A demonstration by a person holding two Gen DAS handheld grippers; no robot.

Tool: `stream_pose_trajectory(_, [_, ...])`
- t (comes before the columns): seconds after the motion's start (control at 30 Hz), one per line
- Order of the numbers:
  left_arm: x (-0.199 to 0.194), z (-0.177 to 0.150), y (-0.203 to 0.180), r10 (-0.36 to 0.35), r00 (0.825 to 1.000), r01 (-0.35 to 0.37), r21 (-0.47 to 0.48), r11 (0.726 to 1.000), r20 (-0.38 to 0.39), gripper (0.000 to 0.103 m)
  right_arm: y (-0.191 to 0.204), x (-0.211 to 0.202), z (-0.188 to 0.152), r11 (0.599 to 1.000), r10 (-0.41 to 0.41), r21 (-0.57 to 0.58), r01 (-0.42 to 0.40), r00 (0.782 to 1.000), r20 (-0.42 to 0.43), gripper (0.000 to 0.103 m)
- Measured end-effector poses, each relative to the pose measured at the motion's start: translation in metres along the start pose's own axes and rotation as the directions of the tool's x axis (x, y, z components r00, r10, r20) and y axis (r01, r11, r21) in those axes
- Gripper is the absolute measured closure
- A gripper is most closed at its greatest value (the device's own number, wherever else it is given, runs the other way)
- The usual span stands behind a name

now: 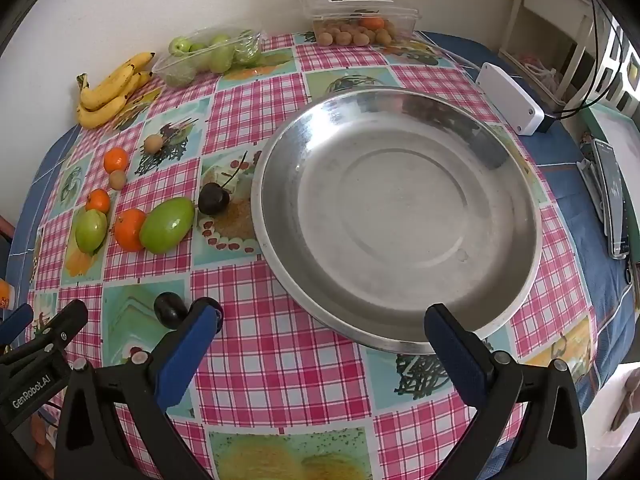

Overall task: Organize fruits
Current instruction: 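Move the right gripper toward the two dark plums near the bowl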

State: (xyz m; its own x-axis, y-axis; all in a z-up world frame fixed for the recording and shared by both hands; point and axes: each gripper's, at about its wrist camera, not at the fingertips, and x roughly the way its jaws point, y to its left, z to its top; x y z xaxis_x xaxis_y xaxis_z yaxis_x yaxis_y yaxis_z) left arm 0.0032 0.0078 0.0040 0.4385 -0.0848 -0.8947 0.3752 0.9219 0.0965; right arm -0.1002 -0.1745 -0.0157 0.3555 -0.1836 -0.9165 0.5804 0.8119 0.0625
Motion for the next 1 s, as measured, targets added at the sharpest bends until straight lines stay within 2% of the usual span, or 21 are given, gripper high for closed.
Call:
stream_pose_trajectory(0.33, [-0.0004, -0.0002, 0.0022, -0.025, 1.000, 0.025, -0.009, 1.000, 0.002, 0.000, -0.0004, 0.0000, 0.0003, 1.000, 0.000, 0.000, 0.000, 1.000, 0.000, 0.000])
stream_pose_trajectory(1.0, [-0.0008, -0.0010, 0.0023, -0.028, 1.000, 0.028, -0.010, 1.000, 0.003, 0.000, -0.0013, 0.0011, 0.0010, 1.000, 0.002, 0.001, -0.002, 1.000, -0.004, 0.000])
